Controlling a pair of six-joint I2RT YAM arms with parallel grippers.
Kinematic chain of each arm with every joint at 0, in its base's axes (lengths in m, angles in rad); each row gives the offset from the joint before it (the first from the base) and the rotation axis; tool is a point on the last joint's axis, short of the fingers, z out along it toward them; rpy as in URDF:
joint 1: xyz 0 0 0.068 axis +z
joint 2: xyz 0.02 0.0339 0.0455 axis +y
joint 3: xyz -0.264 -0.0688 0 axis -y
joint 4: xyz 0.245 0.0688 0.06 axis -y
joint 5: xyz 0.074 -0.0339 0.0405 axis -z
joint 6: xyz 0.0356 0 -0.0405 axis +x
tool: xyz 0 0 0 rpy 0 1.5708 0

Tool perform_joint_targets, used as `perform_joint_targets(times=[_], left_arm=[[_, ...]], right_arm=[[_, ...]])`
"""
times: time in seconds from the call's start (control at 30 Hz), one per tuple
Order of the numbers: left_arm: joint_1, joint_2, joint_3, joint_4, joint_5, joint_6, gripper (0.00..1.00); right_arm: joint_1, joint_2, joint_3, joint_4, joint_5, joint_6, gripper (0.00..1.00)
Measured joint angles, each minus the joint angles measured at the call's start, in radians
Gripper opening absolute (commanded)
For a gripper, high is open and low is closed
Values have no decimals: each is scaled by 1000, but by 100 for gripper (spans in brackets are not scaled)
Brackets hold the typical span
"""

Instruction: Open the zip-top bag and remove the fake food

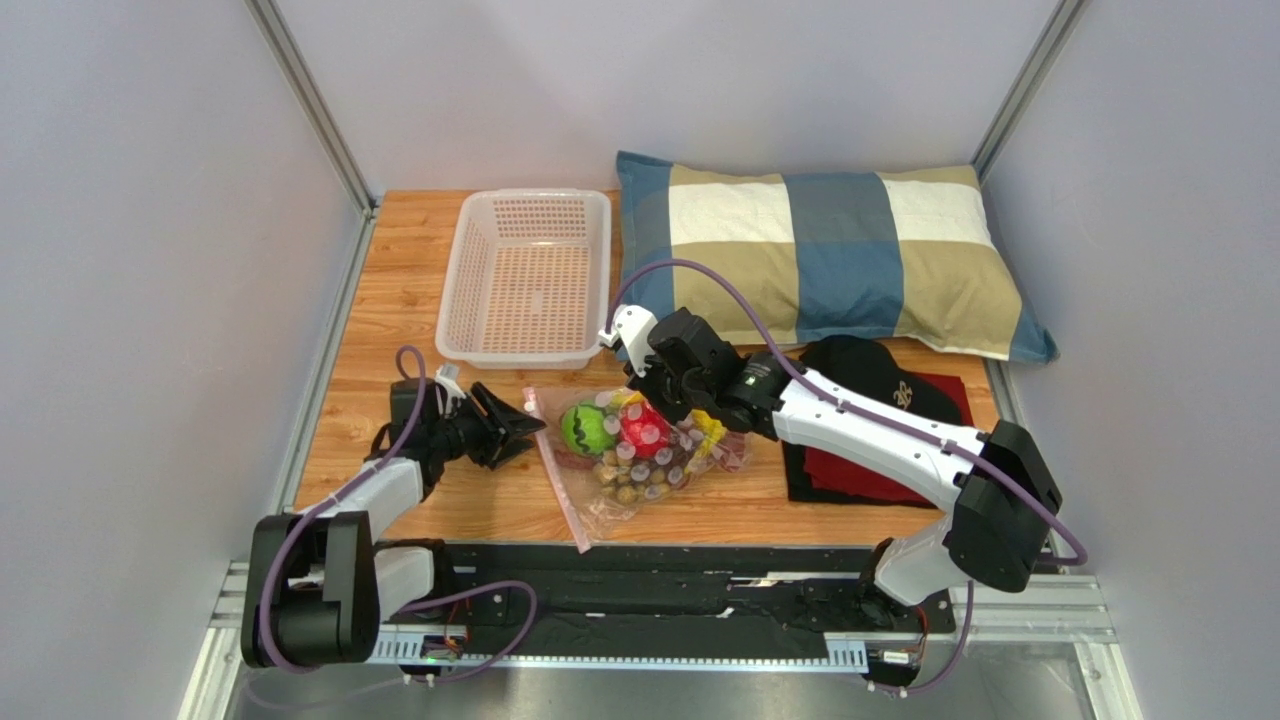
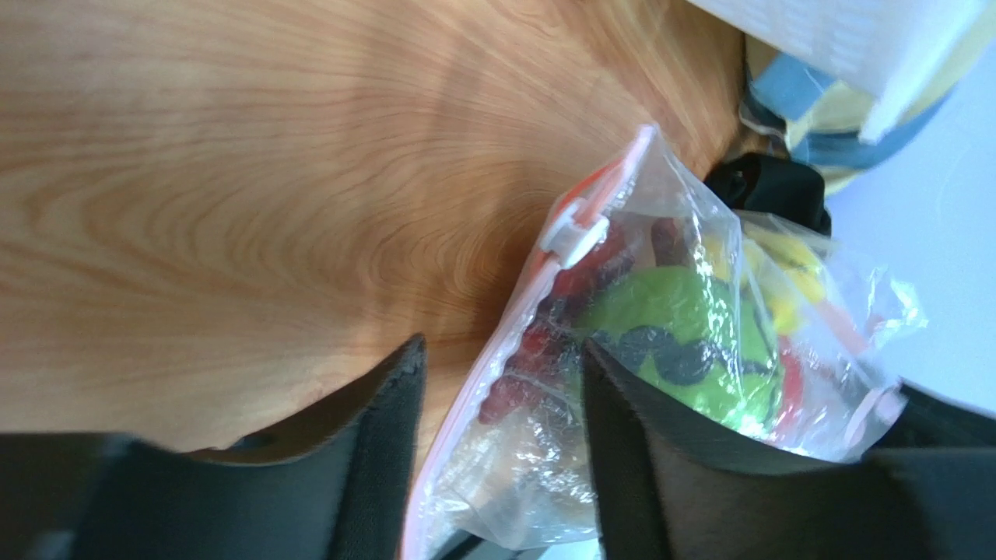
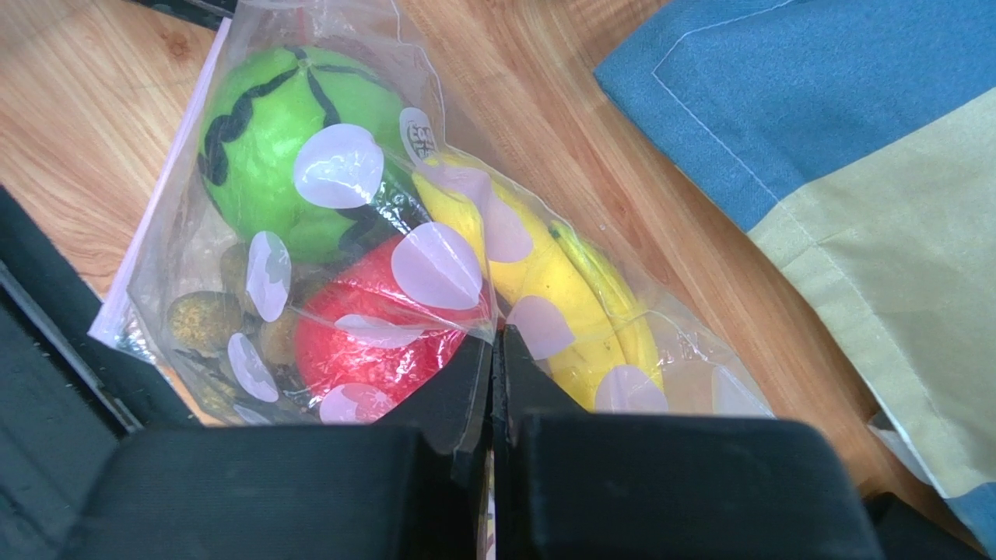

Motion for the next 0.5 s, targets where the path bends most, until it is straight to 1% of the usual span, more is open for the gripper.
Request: perform_joint_targets(times=[0.13,0.23,0.37,0.47,0.5], left_arm=[[4,-2,-53,177,34,-7,55],[5,0,-73,275,47,-8,56],[5,81,-94,399,75,-16,56],[5,158,-97,449,87,-18,48],[5,182,-100,470,92,-21,36]], right_arm=[[-26,-11,0,-4,-57,23,0],[-36,-17,0,-5,-88,35,0],[-43,-17,0,-5,-116,44,0],[-56,-17,0,-5,-136,53,0],[-60,-17,0,-6,-142,56,0]])
